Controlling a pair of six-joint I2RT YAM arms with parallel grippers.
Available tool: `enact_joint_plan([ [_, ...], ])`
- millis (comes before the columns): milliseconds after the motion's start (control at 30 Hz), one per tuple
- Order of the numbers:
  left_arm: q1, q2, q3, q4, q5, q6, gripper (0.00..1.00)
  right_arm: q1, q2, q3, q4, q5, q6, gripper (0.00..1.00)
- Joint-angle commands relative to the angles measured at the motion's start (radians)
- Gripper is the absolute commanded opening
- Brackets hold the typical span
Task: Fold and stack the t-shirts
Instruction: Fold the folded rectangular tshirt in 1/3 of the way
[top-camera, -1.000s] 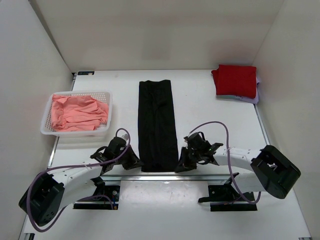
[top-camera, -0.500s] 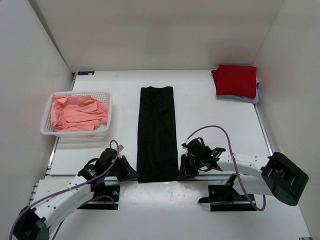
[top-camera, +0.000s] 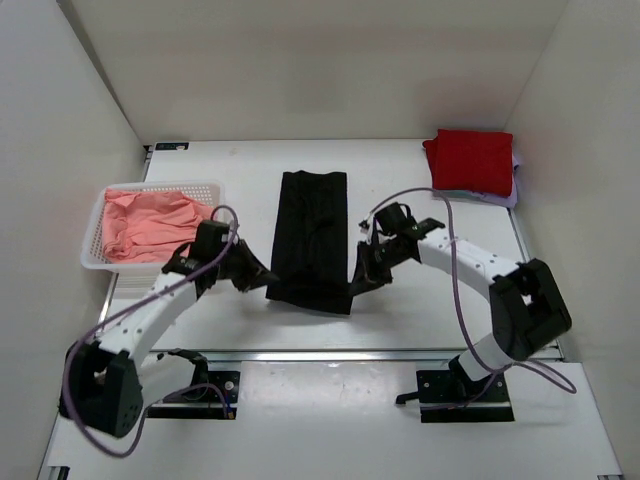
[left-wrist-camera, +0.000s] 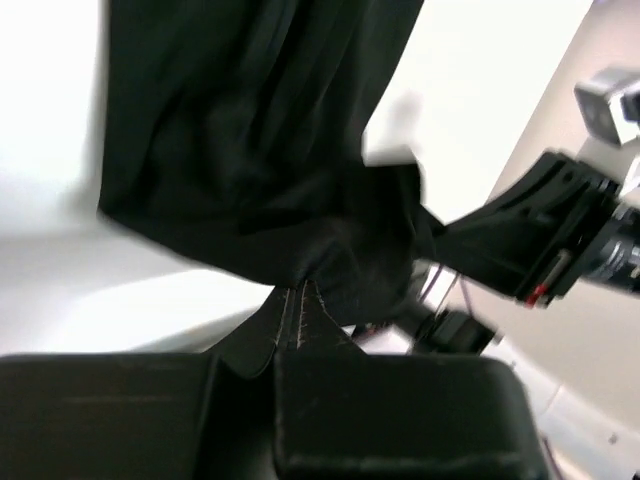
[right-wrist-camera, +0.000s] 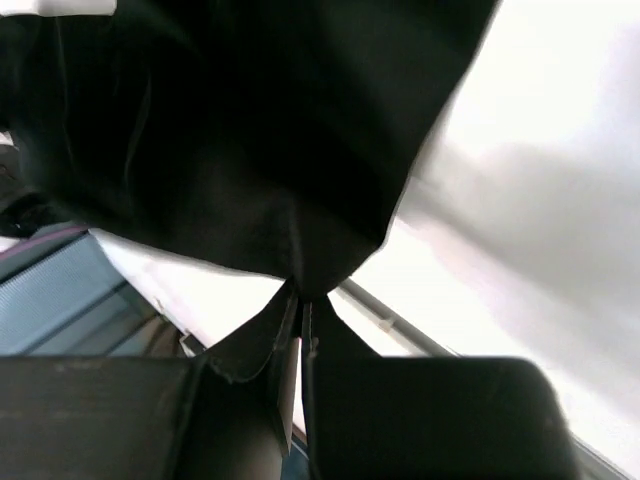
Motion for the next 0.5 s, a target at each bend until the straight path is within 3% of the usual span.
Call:
enact_joint_plan([
  [0,0.061,0.123,0.114,0.014,0.024,0.102,0.00,-0.037,0.097,0.157,-0.144,-0.016,-0.144,0.00],
  [200,0.093,0.351,0.304,0.028,-0.008,0.132,0.00,-0.099,0.273,0.397,-0.209,0.002,-0.183,0.00],
  [467,0.144,0.526,0.462,0.025,-0.038,0.145,0.00,-0.168,0.496,0.676,-0.250,-0.022,-0.187,0.00],
])
